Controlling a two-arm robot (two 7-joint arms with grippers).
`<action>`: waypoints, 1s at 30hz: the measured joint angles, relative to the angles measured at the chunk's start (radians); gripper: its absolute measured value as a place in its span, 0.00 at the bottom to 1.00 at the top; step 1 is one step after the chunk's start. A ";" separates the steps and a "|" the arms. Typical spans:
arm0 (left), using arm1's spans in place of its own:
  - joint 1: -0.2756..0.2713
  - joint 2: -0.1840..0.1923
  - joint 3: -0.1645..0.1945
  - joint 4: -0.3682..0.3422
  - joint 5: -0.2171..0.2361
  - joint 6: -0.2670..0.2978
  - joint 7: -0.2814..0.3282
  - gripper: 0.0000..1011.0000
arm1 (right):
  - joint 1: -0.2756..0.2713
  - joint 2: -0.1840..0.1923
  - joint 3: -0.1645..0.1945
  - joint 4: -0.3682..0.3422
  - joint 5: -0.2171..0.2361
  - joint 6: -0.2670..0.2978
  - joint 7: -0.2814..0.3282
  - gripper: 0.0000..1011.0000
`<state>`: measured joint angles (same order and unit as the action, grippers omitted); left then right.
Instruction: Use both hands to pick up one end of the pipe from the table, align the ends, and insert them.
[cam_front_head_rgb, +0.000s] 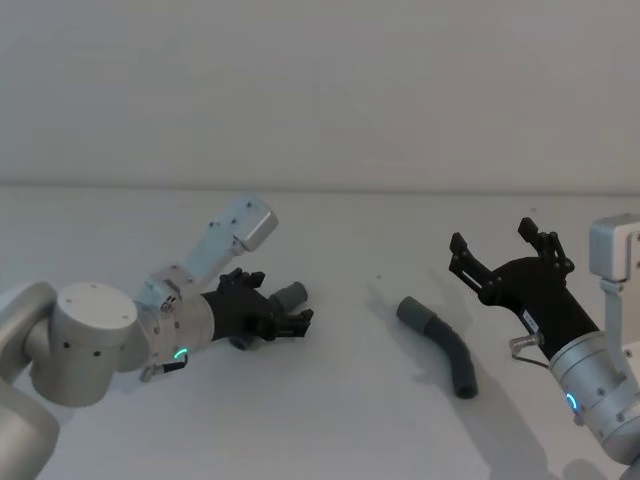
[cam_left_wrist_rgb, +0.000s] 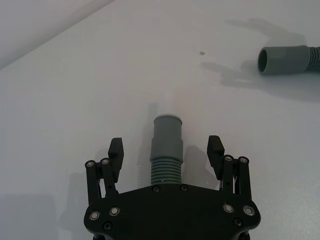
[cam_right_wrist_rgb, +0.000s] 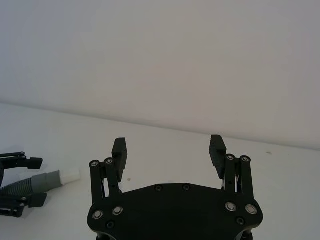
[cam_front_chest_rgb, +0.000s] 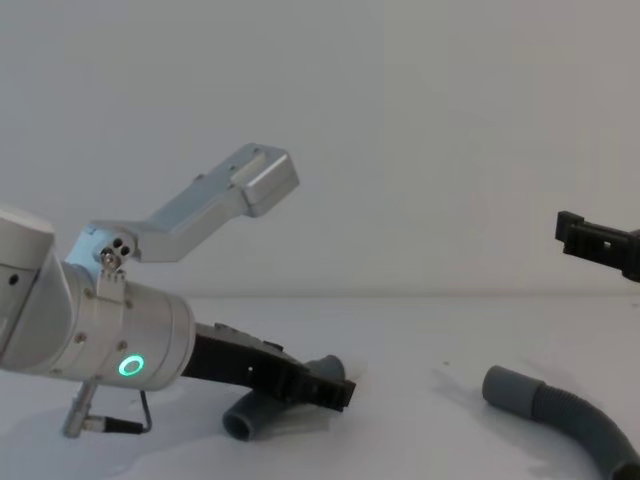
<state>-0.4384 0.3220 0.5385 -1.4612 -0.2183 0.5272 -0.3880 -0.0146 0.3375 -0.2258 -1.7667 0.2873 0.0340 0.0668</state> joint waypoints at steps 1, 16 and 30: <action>-0.001 -0.001 0.000 0.001 0.000 0.000 -0.001 0.99 | 0.000 0.000 0.000 0.000 0.000 0.000 0.000 0.99; -0.016 -0.010 0.001 0.023 0.009 0.008 -0.020 0.99 | 0.000 0.000 0.000 0.000 0.000 0.000 0.000 0.99; -0.016 -0.011 -0.002 0.024 0.014 0.018 -0.033 0.99 | 0.000 0.000 0.000 0.000 0.000 0.000 0.000 0.99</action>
<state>-0.4542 0.3110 0.5362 -1.4373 -0.2047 0.5455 -0.4211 -0.0147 0.3374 -0.2258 -1.7668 0.2873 0.0340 0.0668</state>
